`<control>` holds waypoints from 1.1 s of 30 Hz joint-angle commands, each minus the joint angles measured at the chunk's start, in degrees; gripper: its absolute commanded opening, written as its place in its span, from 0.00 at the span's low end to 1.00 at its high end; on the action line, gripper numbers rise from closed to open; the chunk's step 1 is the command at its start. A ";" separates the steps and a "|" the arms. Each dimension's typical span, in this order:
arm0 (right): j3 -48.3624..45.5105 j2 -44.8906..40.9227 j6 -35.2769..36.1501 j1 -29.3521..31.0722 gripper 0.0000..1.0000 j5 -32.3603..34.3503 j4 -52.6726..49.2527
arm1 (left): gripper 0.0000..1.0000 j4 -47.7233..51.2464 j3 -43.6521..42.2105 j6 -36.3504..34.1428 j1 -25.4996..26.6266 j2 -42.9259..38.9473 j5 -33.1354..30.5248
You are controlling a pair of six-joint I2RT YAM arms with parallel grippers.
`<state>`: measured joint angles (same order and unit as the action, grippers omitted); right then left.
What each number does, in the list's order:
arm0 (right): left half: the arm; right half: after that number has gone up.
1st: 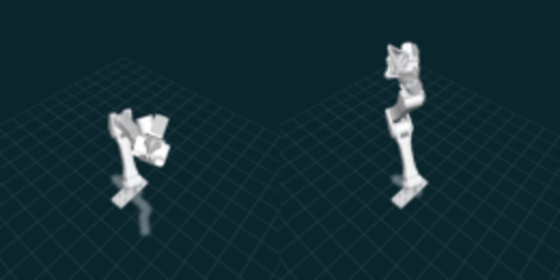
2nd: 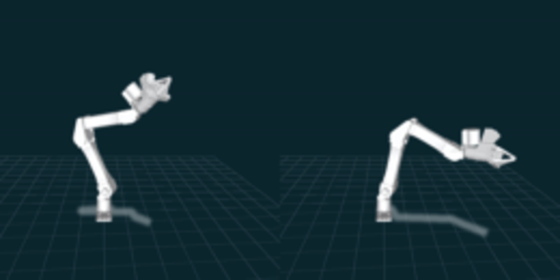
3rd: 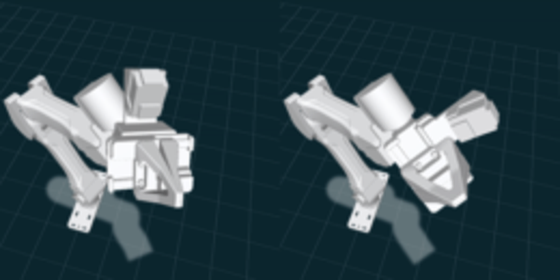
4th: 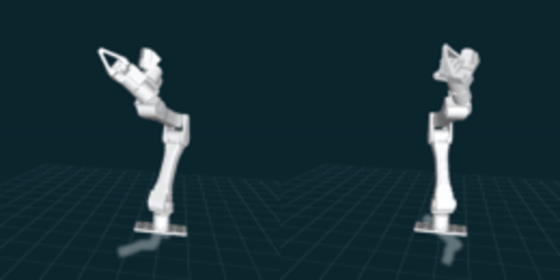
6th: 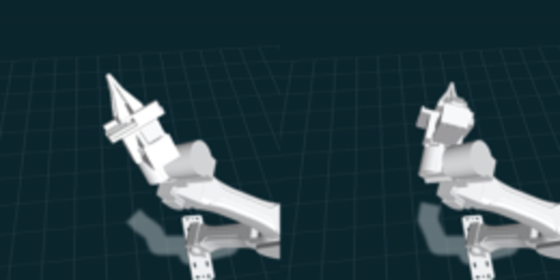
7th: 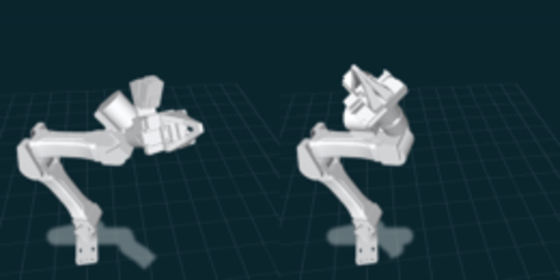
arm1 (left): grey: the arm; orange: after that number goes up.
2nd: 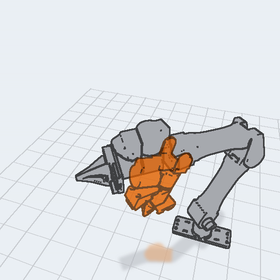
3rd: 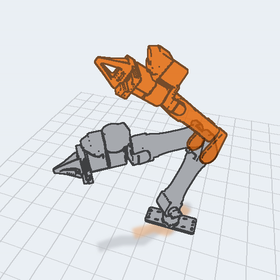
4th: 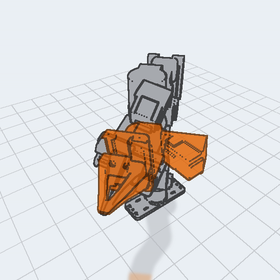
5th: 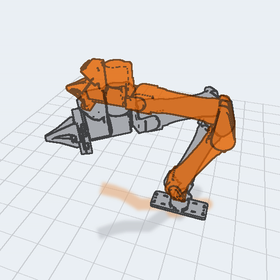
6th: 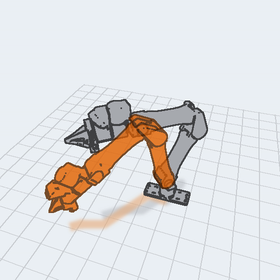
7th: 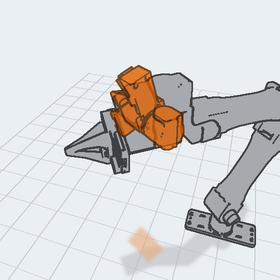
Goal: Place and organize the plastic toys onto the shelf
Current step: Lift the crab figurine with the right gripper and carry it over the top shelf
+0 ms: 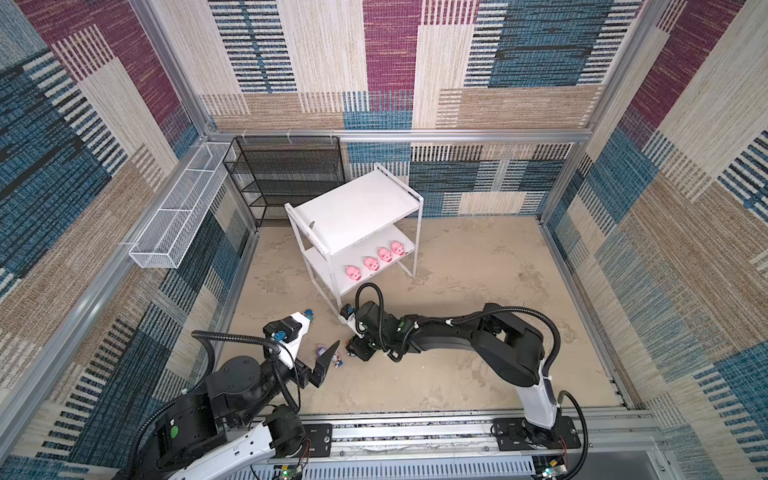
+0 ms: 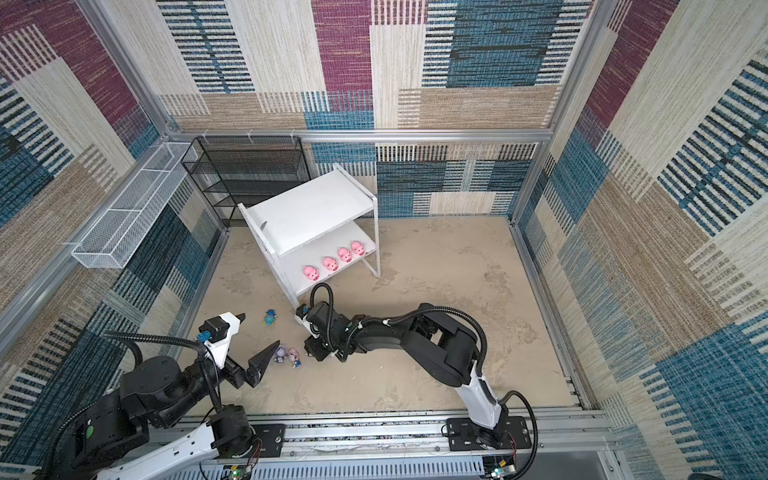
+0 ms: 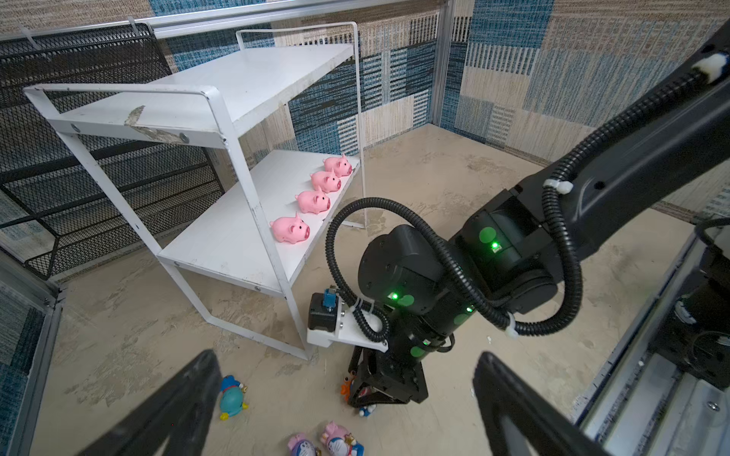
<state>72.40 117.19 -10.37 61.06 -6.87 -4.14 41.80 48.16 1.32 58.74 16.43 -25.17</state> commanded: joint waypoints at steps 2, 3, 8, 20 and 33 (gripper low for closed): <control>-3.10 -3.17 1.36 0.37 0.33 2.75 1.67 | 0.99 -1.79 -0.12 -0.49 -0.03 -0.14 0.12; -3.93 -3.97 1.61 0.36 0.32 3.21 2.48 | 0.99 -1.74 -0.10 -0.48 -0.02 -0.03 0.12; -7.86 -8.35 3.30 0.52 0.29 5.57 6.45 | 0.99 -1.86 -0.10 -0.44 0.00 -0.11 0.08; -22.37 -26.70 16.99 0.64 0.29 11.13 22.76 | 0.99 -2.08 -0.05 -0.44 0.05 -0.17 -0.19; -19.80 -36.15 39.14 -1.48 0.28 15.08 34.17 | 0.99 -1.83 -0.04 -0.18 -0.11 -1.36 -0.54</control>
<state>50.54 81.60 21.96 60.25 6.96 23.62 41.76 48.10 1.32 58.65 15.42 -25.21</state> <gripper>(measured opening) 0.379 0.991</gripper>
